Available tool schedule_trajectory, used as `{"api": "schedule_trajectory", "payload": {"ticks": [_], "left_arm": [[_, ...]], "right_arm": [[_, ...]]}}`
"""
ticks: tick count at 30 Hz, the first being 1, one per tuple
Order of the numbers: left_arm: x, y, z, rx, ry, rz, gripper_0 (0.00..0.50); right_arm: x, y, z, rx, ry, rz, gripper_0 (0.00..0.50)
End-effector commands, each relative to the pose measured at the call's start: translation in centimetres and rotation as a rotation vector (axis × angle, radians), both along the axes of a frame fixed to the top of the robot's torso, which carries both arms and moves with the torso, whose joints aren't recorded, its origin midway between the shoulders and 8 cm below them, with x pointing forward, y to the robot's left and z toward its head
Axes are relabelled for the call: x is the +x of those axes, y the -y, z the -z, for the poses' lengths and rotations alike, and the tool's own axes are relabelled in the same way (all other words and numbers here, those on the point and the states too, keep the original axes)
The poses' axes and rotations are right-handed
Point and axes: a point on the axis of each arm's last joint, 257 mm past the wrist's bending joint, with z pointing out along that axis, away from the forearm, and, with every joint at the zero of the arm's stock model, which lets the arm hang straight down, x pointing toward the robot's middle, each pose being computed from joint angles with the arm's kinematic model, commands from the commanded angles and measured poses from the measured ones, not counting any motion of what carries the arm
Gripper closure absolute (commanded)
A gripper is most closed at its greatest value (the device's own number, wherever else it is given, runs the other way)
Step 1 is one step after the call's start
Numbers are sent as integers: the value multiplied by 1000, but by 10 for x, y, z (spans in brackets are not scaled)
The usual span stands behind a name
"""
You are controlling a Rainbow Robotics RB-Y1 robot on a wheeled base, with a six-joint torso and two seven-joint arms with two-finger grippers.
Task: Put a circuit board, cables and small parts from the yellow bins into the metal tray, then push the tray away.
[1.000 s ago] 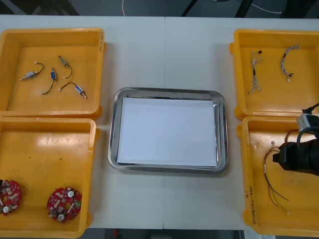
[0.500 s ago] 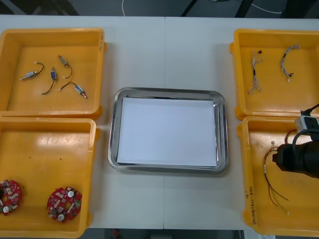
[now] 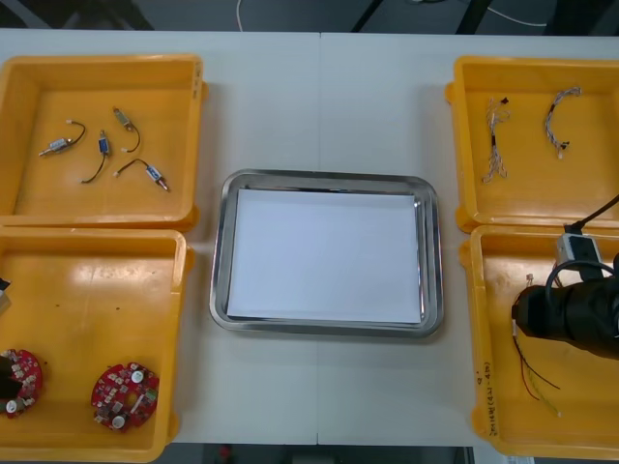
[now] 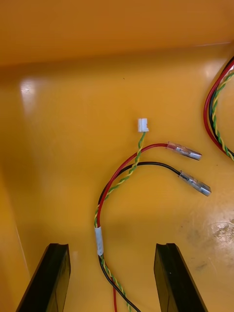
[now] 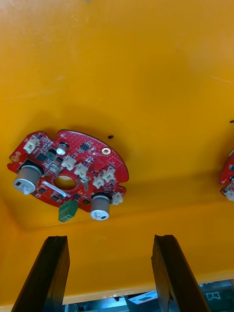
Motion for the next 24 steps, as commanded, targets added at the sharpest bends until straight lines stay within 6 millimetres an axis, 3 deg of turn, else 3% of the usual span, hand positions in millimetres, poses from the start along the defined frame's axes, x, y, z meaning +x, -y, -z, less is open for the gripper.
{"api": "schedule_trajectory", "payload": {"ticks": [1,10,24], "left_arm": [[9,-6,-6,57,6,134,0],[8,-9,2,76,-18,150,0],[5,-17,25,97,-30,174,0]], "right_arm": [[-9,-5,14,-1,-12,-9,0],[-6,-3,32,-4,-9,7,0],[-15,-17,47,2,-20,-2,0]]}}
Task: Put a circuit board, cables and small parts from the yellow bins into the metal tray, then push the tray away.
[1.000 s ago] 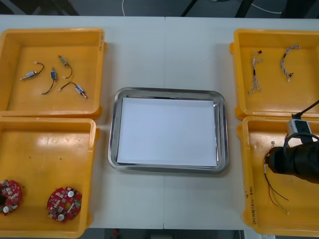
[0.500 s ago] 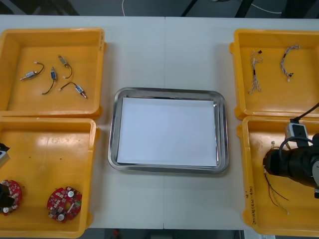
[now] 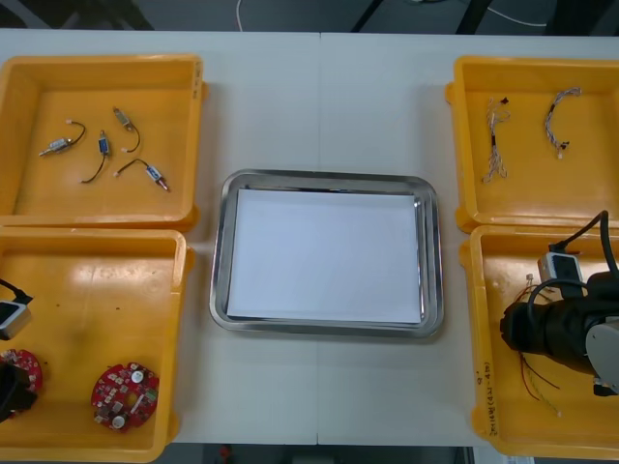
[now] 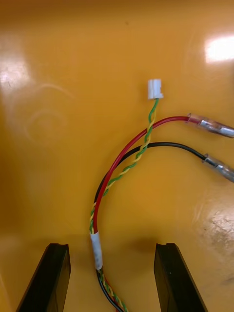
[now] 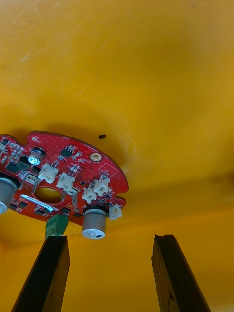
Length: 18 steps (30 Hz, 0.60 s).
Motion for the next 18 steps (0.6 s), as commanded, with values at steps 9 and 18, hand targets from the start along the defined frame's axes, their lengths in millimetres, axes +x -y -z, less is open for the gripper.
{"api": "schedule_trajectory", "payload": {"ticks": [9,18], "left_arm": [[4,-23,3,80,17,139,0],[2,-27,8,83,15,134,0]], "right_arm": [[-14,-12,15,3,-21,-20,0],[-13,-13,16,-8,-15,-23,0]]}}
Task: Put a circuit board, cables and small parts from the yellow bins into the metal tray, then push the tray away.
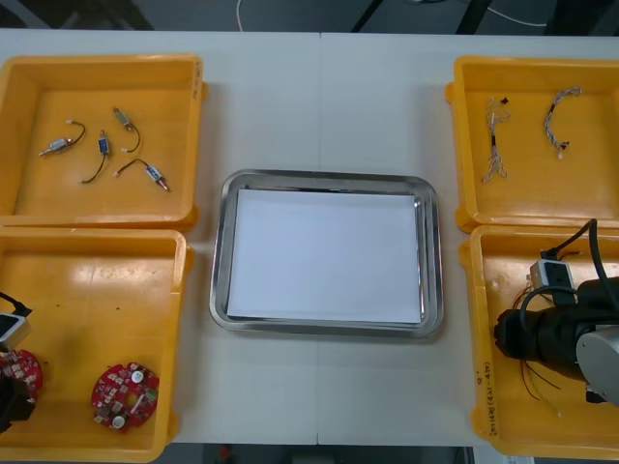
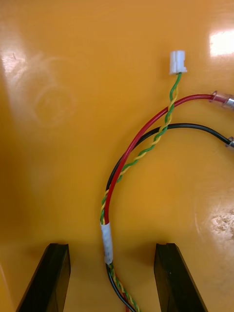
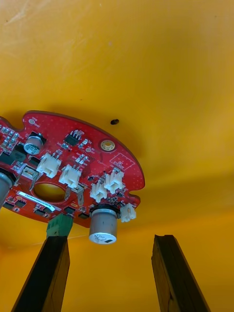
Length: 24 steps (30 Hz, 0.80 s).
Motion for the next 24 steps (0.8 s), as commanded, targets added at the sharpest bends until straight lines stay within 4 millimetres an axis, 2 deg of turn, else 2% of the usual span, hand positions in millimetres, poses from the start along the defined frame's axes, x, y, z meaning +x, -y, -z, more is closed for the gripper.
{"api": "schedule_trajectory", "payload": {"ticks": [1,24], "left_arm": [[9,-18,-8,70,14,132,0],[12,-16,0,71,19,145,0]], "right_arm": [[-9,-7,8,1,-8,-11,0],[-7,-12,10,-4,-5,-16,0]]}}
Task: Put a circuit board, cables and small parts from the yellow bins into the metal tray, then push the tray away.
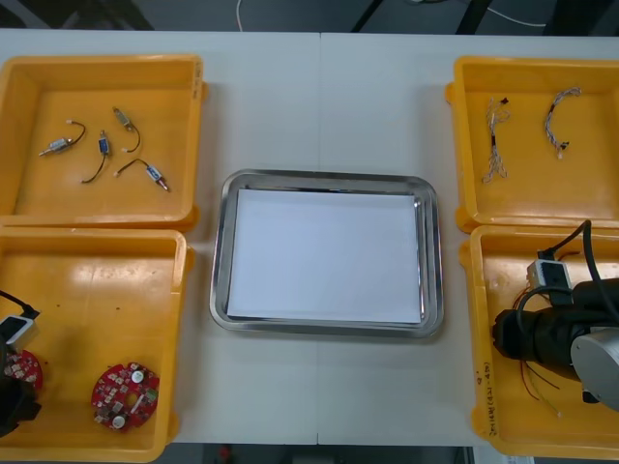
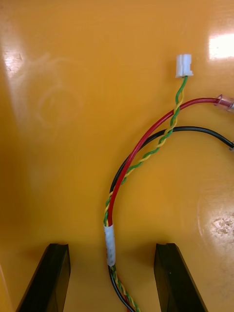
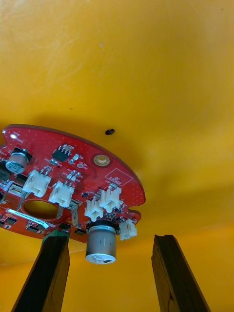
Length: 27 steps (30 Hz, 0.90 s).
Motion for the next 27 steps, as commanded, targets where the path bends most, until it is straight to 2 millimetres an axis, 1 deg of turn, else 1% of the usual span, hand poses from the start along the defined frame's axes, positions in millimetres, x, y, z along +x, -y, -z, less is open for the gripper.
{"api": "schedule_trajectory", "payload": {"ticks": [1,11,12,13,14,15,16,22,25,27], "left_arm": [[9,-18,-11,68,15,123,0],[8,-19,-9,74,17,127,0],[8,-19,-9,74,16,128,18],[8,-19,-9,73,16,127,49],[8,-18,-9,71,16,127,163],[8,-19,-9,73,15,127,409],[8,-19,-9,73,15,127,498],[6,-16,-7,64,19,137,500],[6,-16,-6,64,19,138,500],[6,-17,-6,65,18,137,500]], "right_arm": [[-9,-10,8,12,-13,-4,0],[-5,-10,6,12,2,-2,0],[-5,-10,6,13,3,-1,0],[-5,-9,6,11,3,-1,0],[-4,-10,5,14,5,0,0],[-4,-10,5,14,6,-1,0],[-5,-10,6,14,4,0,0],[-6,-10,8,17,-3,2,0],[-1,-3,17,18,1,13,0],[1,0,17,14,7,15,0]]}}
